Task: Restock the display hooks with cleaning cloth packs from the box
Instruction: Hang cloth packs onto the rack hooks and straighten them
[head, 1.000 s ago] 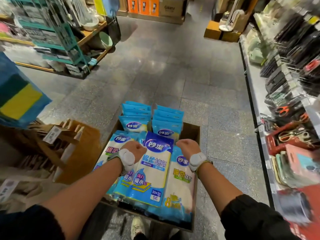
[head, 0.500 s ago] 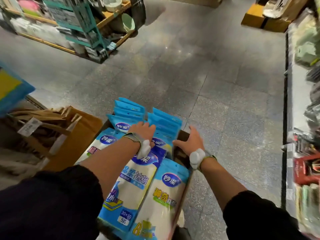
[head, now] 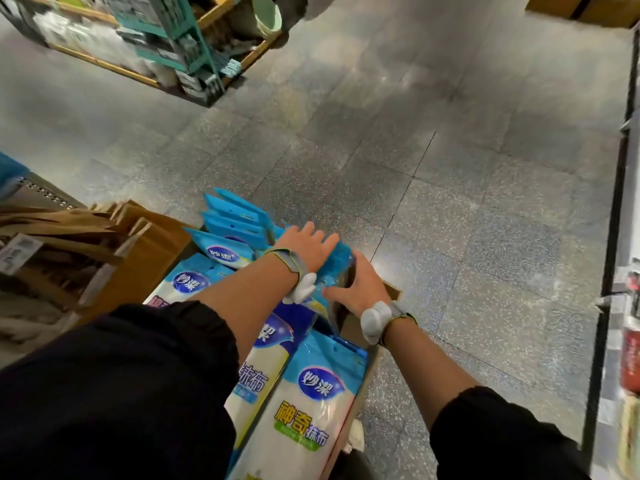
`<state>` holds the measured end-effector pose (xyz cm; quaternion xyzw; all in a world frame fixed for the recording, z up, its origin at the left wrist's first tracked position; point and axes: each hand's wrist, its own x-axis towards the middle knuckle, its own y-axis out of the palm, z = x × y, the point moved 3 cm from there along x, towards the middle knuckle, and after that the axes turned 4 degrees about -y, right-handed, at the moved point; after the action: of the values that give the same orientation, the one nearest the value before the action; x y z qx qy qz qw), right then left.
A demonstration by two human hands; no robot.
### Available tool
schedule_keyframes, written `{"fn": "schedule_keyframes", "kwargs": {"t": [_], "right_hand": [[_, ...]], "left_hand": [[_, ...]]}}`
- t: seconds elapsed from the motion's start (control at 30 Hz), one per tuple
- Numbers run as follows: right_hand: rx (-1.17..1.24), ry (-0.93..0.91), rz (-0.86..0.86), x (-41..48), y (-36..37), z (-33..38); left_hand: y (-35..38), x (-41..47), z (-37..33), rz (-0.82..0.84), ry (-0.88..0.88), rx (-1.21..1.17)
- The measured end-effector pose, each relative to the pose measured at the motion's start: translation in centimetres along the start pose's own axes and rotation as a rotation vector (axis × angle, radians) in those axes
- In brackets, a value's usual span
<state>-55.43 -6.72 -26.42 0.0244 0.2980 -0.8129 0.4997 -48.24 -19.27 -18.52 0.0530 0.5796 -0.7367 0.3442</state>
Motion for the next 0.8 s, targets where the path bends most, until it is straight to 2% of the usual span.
{"fn": "schedule_keyframes", "kwargs": {"t": [0.17, 0.37, 0.57, 0.8], "right_hand": [[-0.092, -0.046, 0.0, 0.4, 0.4, -0.2], [-0.026, -0.08, 0.015, 0.5, 1.7, -0.1], [0.22, 0.0, 0.003, 0.1, 1.9, 1.0], [0.106, -0.225, -0.126, -1.2, -0.9, 7.3]], "left_hand": [[-0.3, 0.4, -0.7, 0.15, 0.04, 0.036], [-0.5, 0.1, -0.3, 0.151, 0.102, 0.034], [-3.8, -1.1, 2.2, 0.02, 0.115, -0.04], [-9.5, -4.9, 7.2, -0.153, 0.091, -0.142]]}}
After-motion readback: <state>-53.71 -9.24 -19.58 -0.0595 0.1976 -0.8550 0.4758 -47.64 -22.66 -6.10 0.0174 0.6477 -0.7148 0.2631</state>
